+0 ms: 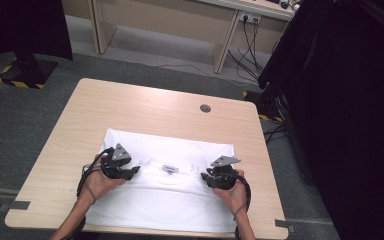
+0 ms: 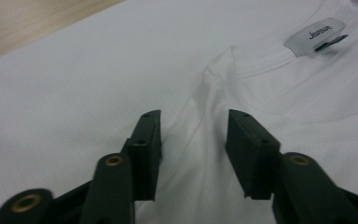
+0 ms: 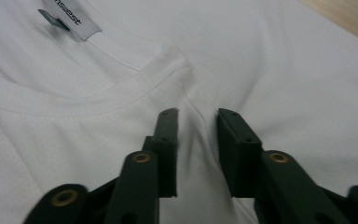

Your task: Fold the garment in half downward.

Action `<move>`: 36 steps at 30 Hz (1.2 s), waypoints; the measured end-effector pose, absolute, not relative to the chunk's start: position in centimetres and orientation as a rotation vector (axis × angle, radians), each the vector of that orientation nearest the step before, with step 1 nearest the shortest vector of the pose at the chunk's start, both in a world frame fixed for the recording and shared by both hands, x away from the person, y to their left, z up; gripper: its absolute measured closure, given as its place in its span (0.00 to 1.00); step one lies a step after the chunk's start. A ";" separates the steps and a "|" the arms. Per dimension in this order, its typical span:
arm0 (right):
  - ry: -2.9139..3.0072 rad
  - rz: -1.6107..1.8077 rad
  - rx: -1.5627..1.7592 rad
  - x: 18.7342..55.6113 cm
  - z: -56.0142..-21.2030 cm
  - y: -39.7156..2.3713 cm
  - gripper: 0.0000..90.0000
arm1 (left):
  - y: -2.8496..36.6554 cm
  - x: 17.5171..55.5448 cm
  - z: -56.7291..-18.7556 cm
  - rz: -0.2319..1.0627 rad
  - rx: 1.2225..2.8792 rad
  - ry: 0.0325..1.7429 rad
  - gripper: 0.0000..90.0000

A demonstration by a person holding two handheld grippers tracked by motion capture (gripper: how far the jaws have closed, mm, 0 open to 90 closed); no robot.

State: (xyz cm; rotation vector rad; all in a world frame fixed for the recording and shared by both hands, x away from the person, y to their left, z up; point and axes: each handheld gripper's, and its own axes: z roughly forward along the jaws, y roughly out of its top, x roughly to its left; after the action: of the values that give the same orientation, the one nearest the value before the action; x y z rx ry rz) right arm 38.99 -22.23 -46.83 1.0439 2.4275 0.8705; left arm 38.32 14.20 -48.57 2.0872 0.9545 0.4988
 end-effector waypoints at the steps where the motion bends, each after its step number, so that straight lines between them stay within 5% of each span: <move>1: 2.422 0.853 1.030 38.9 -46.8 -22.2 0.86 | 14.1 38.2 -48.5 0.510 2.095 0.938 0.70; 7: 2.408 0.838 0.999 38.4 -46.5 -22.1 0.93 | 14.1 37.2 -48.5 0.525 2.110 0.879 0.90; 18: 2.381 0.883 0.924 35.6 -44.5 -22.4 0.94 | 16.2 34.0 -47.0 0.474 2.038 0.825 0.96; 23: 2.401 0.872 0.891 34.3 -45.0 -22.3 0.94 | 16.5 33.5 -46.8 0.504 2.056 0.825 0.87; 28: 2.399 0.865 0.907 34.8 -45.4 -22.5 0.94 | 15.4 36.6 -47.3 0.518 2.044 0.901 0.53; 32: 2.399 0.869 0.899 35.0 -45.3 -22.3 0.94 | 14.0 38.6 -48.3 0.483 2.074 0.921 0.47; 35: 2.403 0.870 0.899 35.1 -45.3 -22.3 0.94 | 13.5 39.0 -48.7 0.459 2.077 0.934 0.60; 36: 2.403 0.871 0.901 35.1 -45.3 -22.3 0.94 | 13.5 38.9 -48.6 0.474 2.088 0.933 0.74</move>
State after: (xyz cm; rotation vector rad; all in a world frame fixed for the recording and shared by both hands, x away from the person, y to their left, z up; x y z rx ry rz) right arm 35.11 -22.31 -45.34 0.9006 2.4031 0.8708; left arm 38.93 13.45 -48.59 2.0876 0.9327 0.4735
